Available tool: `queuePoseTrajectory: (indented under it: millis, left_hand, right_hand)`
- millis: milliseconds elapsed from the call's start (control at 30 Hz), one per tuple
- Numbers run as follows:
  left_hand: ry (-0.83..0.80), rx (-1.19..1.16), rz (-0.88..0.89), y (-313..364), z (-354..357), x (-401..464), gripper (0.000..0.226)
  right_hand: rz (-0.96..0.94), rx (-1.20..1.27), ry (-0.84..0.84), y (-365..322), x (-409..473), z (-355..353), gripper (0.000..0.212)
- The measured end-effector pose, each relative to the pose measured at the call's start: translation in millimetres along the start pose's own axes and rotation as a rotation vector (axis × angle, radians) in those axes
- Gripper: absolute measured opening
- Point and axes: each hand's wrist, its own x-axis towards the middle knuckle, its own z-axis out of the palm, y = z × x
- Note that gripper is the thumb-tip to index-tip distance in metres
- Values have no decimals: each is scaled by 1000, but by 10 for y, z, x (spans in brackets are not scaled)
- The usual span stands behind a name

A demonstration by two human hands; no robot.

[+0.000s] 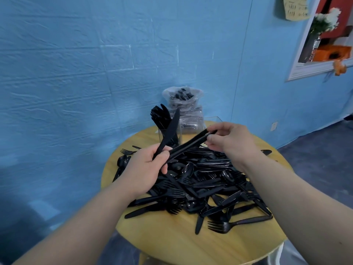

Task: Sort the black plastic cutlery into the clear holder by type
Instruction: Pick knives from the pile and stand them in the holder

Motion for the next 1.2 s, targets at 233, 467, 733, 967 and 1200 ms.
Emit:
queuePoseTrajectory:
  millis: [233, 467, 733, 967, 1200]
  left_hand:
    - [109, -37, 31, -21, 23, -36, 26]
    - [99, -11, 73, 30, 42, -73, 24]
    - [-48, 42, 63, 10, -56, -85, 28]
    - [-143, -29, -46, 150, -64, -120, 41]
    - [60, 245, -161, 3, -8, 38, 34]
  right_hand:
    - [173, 445, 59, 23, -23, 135, 28]
    - [353, 629, 137, 29, -63, 256, 30]
    - [333, 516, 108, 23, -61, 274, 55]
    - [273, 342, 84, 76, -48, 233, 49]
    - [150, 215, -17, 30, -156, 258, 18]
